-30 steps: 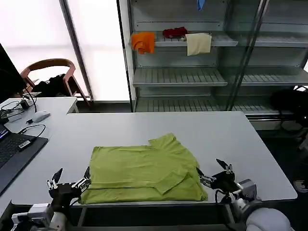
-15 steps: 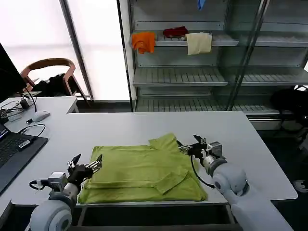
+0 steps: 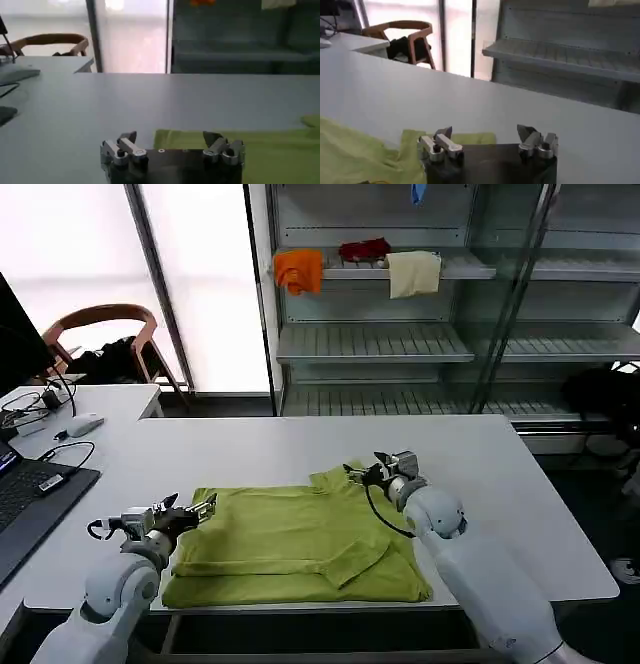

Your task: Fold and organize the clothes.

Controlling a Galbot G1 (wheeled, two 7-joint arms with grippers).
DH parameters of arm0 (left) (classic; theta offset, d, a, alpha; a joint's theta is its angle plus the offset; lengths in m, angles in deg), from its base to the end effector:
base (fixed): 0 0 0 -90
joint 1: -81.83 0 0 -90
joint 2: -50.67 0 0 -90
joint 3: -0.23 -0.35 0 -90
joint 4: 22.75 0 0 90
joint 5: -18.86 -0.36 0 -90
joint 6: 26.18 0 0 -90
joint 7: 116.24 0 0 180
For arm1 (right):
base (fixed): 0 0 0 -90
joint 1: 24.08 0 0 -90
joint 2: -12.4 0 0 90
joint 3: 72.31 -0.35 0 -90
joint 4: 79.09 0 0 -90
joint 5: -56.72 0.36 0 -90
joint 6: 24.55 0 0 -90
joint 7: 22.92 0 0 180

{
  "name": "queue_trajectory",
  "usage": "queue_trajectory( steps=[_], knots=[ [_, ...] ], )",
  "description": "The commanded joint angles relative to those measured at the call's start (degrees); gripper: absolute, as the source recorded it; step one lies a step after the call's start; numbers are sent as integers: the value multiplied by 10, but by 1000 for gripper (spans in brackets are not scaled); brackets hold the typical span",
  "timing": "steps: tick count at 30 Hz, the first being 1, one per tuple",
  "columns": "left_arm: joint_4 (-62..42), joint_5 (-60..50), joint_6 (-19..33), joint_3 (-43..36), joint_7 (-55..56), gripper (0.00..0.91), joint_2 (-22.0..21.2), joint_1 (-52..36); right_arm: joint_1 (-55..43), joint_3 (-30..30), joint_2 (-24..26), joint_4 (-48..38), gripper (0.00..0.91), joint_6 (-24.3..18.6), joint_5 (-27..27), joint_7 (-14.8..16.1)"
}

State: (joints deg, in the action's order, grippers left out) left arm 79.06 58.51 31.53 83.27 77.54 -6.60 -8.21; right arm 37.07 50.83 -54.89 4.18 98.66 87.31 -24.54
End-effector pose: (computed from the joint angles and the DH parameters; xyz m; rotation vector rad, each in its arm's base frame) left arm 0.3500 0.1135 -0.2553 -0.0188 -2.6730 0.0145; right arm 0.4732 0.0289 -0.2385 0.5781 -2.6406 0.2197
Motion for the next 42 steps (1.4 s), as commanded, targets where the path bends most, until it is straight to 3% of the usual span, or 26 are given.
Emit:
queue_trajectory(
  steps=[1, 6, 9, 12, 14, 15, 16, 17, 18, 19, 21, 22, 30, 34, 42],
  knots=[
    [-105, 6, -8, -20, -18, 907, 1, -74, -35, 19, -18, -56, 907, 1, -19, 12],
    [-118, 3, -9, -30, -29, 907, -1, -89, -35, 20, -21, -61, 907, 1, -20, 17],
    [-128, 2, -9, -32, -31, 907, -4, -91, -31, 22, -24, -64, 796, 1, -23, 22],
    [-121, 3, -9, -32, -35, 907, -3, -84, -28, 25, -24, -65, 766, 1, -23, 27],
    [-117, 4, -9, -31, -36, 776, -4, -81, -25, 26, -23, -66, 665, 1, -23, 30],
    [-117, 3, -9, -32, -36, 595, -5, -80, -24, 26, -23, -67, 564, 1, -23, 31],
    [-117, 3, -9, -32, -37, 484, -6, -78, -22, 26, -23, -70, 494, 1, -25, 32],
    [-116, 2, -9, -32, -37, 262, -7, -77, -21, 26, -23, -71, 363, 0, -27, 33],
    [-116, 2, -9, -32, -38, 111, -8, -76, -19, 26, -22, -72, 322, 1, -28, 35],
    [-115, 0, -8, -33, -38, 20, -9, -74, -16, 26, -22, -71, 151, 0, -27, 35],
    [-115, -1, -8, -33, -43, 20, -9, -72, -12, 25, -20, -70, 20, 0, -28, 38],
    [-115, -2, -8, -34, -46, 20, -9, -71, -9, 25, -19, -69, 0, 0, -28, 40],
    [-98, -6, -8, -33, -52, 0, -6, -63, -7, 18, -15, -44, 0, -1, -27, 43],
    [-65, -1, -7, -26, -49, 0, -1, -53, -6, 13, -10, -13, 0, -1, -5, 23],
    [-30, 7, 5, -23, -44, 0, 4, -40, 14, 19, 1, 29, 0, -2, 3, 11]
  ],
)
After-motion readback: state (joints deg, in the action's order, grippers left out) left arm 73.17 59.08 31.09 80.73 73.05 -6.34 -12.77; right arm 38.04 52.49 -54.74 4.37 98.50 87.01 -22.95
